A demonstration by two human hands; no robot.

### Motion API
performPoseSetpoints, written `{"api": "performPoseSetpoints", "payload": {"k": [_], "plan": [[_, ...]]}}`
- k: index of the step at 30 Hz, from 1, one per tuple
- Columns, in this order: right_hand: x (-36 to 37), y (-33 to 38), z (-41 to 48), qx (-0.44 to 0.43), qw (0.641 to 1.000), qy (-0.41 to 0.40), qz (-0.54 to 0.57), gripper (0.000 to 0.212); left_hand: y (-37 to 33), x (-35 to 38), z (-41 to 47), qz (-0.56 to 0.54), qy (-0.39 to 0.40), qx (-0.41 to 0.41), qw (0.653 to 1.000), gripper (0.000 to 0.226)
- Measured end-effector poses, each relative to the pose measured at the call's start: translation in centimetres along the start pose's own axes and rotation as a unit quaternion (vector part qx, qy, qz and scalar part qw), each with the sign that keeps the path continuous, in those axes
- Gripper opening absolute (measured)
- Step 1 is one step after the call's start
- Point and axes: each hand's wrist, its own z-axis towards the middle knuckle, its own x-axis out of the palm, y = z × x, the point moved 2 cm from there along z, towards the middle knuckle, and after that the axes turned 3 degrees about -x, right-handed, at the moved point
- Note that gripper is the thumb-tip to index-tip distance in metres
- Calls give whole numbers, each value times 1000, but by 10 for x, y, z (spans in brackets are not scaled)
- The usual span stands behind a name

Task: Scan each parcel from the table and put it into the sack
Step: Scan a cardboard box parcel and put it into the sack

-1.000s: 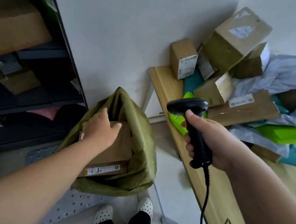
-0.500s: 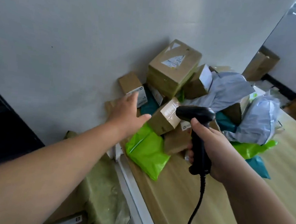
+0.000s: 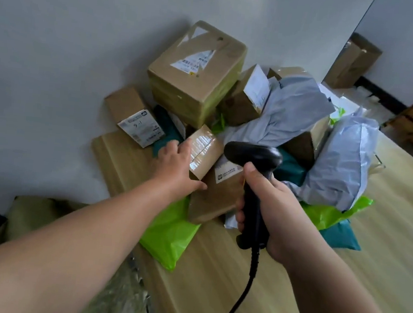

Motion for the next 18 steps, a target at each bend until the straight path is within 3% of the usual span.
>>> {"api": "performPoseSetpoints", "payload": {"k": [4, 12, 18], "plan": [[-5, -3, 3, 4, 1000, 5, 5, 34, 1, 2, 3, 20, -44, 6, 999, 105], [-4, 3, -7, 2, 1000, -7, 9, 37, 18, -34, -14, -58, -64, 41, 995, 90], [5, 5, -25, -5, 1000, -16, 7, 38, 37, -68, -32, -207, -34, 12, 978, 78]]}}
